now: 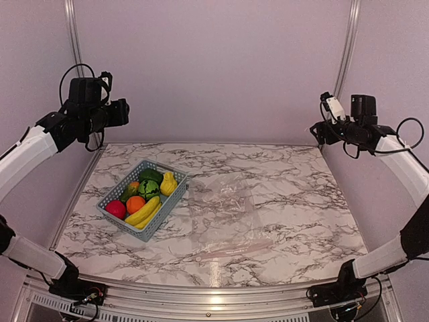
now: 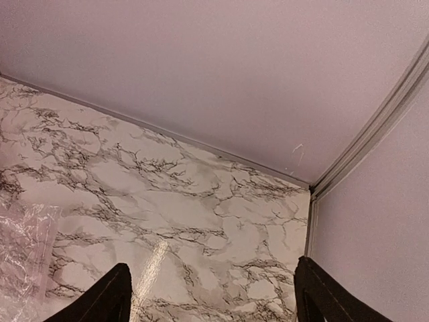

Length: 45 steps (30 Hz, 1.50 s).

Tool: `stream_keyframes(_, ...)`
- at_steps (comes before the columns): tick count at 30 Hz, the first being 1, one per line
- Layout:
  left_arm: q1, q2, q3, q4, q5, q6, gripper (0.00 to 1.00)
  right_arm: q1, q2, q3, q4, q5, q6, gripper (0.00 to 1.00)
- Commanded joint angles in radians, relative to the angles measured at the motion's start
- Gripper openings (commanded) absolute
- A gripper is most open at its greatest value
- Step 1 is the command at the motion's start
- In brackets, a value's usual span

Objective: Place the food in the zip-top bag and seal the zipper
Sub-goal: Pick up the zipper food storage bag from the center of the board.

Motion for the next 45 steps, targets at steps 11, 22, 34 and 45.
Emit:
stream_keyframes(11, -0.057, 0.092, 0.056, -0.216, 0.175, -0.064, 0.64, 0.061, 0.030, 0.017, -0.112, -0.332, -0.161, 0.87)
stream_keyframes(22, -0.232, 0.018, -0.103, -0.294, 0.240, -0.252, 0.53, 0.329, 0.111, 0.116, -0.194, -0.306, -0.287, 0.69)
stream_keyframes(34, -0.435, -0.107, -0.378, -0.208, 0.123, -0.525, 0.49, 0.687, -0.044, -0.167, -0.371, -0.259, -0.563, 0.39)
stream_keyframes(45, -0.510, 0.047, -0.322, -0.130, 0.180, -0.545, 0.50, 0.923, -0.041, -0.374, -0.252, -0.087, -0.548, 0.38)
